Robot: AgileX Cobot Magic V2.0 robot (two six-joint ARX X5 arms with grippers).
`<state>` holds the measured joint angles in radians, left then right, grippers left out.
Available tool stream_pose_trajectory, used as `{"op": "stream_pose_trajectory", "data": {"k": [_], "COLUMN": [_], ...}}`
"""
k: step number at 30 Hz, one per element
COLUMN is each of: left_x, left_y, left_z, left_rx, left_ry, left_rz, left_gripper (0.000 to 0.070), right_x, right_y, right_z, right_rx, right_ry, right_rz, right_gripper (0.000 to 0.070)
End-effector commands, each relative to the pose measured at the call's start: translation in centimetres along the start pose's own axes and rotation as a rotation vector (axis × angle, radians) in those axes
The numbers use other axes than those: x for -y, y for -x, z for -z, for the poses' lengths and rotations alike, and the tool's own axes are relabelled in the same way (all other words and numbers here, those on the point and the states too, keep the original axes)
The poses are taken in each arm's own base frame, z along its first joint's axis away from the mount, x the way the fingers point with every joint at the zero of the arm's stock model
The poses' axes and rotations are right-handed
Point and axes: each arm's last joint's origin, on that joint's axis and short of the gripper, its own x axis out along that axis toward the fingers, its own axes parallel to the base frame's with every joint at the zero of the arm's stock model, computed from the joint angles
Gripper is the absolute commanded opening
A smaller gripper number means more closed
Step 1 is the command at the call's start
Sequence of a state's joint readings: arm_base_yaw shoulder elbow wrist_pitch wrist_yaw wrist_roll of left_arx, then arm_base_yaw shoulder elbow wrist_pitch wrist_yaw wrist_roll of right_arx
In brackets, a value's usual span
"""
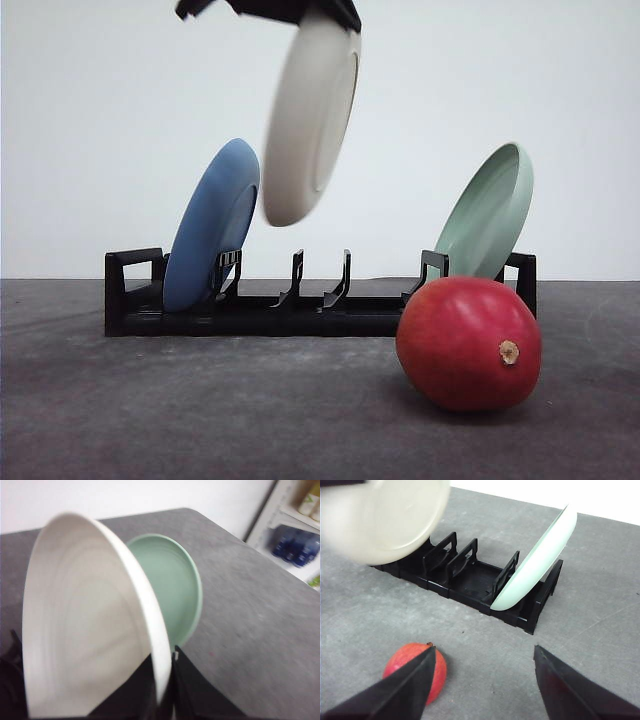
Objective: Place pomegranate in white plate
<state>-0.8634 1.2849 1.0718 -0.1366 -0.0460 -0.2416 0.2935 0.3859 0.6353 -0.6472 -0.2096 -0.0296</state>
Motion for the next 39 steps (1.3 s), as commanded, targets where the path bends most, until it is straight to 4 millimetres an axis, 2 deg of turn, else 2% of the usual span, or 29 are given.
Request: {"op": "stream_pose_trajectory", "data": {"k": [1,6,13,17,23,31,39], "left_x": [0.7,1.0,0.0,-0.7,-1.0,-0.5,0.5], "left_y": [0.8,3.4,6.7,7.5,6.6,3.7,1.2], "left_z": [-0.5,1.1,5.2,7.6,9.9,12.3,15.1], "left_rx": [0.018,0.077,0.206,0.255,0.163,0.014,-0.117], "left_ry": [0.027,0.064,0.075,0.073,-0.152,-0.492,-0.717], "left_rz": [0.038,0.089,0.147,0.163,0.191,0.232,0.26], "left_gripper": [0.0012,0.0012,0.0011,0.0009,0.0007,0.0008,0.0009], "right_x": [-0.1,-0.1,-0.1,-0.1,-0.1,-0.1,-0.1], "right_y": [0.2,0.2,0.2,0.2,0.2,0.3,0.3], "right_z": [-0.4,-0.3,-0.2,-0.1,0.4,0.5,0.5], "right_rx": [0.015,0.001,-0.008,-0.016,-0.064,-0.081,-0.081], "right_ry": [0.002,-0.001,-0.003,-0.005,-0.015,-0.018,-0.017], "right_rz": [-0.004,-0.005,-0.005,-0.005,-0.006,-0.005,-0.005], "right_gripper": [0.0382,0.0382,0.0382,0.0382,0.0382,0.0382,0.0383]}}
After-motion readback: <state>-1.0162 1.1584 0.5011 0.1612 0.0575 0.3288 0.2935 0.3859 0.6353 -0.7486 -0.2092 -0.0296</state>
